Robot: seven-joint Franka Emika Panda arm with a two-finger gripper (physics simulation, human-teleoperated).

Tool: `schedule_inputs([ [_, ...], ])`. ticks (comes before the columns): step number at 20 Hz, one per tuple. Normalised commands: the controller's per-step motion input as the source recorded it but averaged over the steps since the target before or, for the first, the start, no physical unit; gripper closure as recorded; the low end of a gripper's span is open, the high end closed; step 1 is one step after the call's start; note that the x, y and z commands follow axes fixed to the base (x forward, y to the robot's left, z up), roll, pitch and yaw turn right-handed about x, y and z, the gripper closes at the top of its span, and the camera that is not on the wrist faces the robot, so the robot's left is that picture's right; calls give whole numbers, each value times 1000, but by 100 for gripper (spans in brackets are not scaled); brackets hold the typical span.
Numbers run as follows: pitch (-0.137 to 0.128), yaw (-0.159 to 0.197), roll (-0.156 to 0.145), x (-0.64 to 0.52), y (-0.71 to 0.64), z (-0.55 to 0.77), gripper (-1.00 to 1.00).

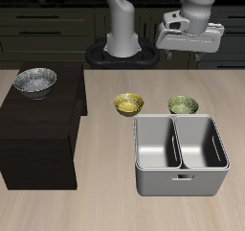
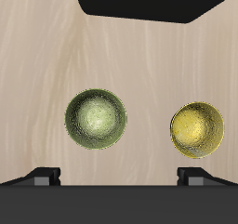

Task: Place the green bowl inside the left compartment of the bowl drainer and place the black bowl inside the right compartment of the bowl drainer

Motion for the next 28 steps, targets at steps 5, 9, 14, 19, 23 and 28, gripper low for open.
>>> schedule_inputs([
  [5,16,-17,-16,116,69,-87,-100],
  [9,-4,-23,-21,33,-37,-238,-100],
  [14,-36,-15,5,-112,-36,-293,-100],
  [19,-4,-24,3,-113,-31,-308,-100],
  [23,5,-24,-3,-61,-41,-318,-100],
  [28,25,-50,-12,-32,-56,-516,-100],
])
